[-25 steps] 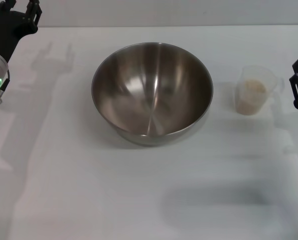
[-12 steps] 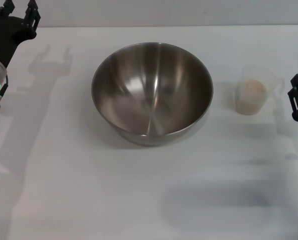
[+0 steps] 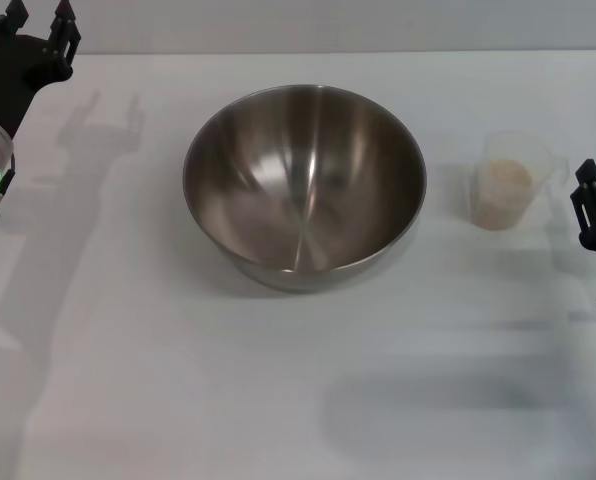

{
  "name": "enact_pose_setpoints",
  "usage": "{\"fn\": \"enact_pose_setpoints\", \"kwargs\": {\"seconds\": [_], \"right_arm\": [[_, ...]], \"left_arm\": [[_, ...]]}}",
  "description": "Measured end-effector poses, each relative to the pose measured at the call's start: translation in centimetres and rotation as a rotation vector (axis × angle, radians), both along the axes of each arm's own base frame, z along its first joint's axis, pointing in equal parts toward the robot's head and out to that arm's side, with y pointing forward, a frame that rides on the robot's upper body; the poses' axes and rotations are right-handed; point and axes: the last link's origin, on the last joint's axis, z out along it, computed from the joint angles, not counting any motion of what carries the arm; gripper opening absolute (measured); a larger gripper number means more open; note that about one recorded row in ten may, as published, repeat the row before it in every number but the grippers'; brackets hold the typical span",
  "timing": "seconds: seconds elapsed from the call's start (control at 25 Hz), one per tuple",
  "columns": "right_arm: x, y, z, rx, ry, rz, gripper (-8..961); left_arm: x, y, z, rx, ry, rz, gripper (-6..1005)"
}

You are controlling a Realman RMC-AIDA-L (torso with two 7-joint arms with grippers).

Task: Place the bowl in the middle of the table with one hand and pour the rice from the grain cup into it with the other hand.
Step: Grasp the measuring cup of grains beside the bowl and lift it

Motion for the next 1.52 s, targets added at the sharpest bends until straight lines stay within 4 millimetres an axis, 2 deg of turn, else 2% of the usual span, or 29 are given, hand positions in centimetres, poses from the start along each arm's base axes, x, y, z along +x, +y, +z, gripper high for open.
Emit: {"fn": "enact_pose_setpoints", "kwargs": {"seconds": [0.84,1.52], "right_arm": [[0.5,0.0,-0.4,-0.029,0.000,-0.028,546],[1.1,0.9,-0.5,-0.078,0.007,-0.053,545]], "left_arm": [[0.4,-0.1,-0.1,0.004,0.005,-0.020,527],[0.7,-0.4,0.3,0.037,0.013,-0.058,527]]}}
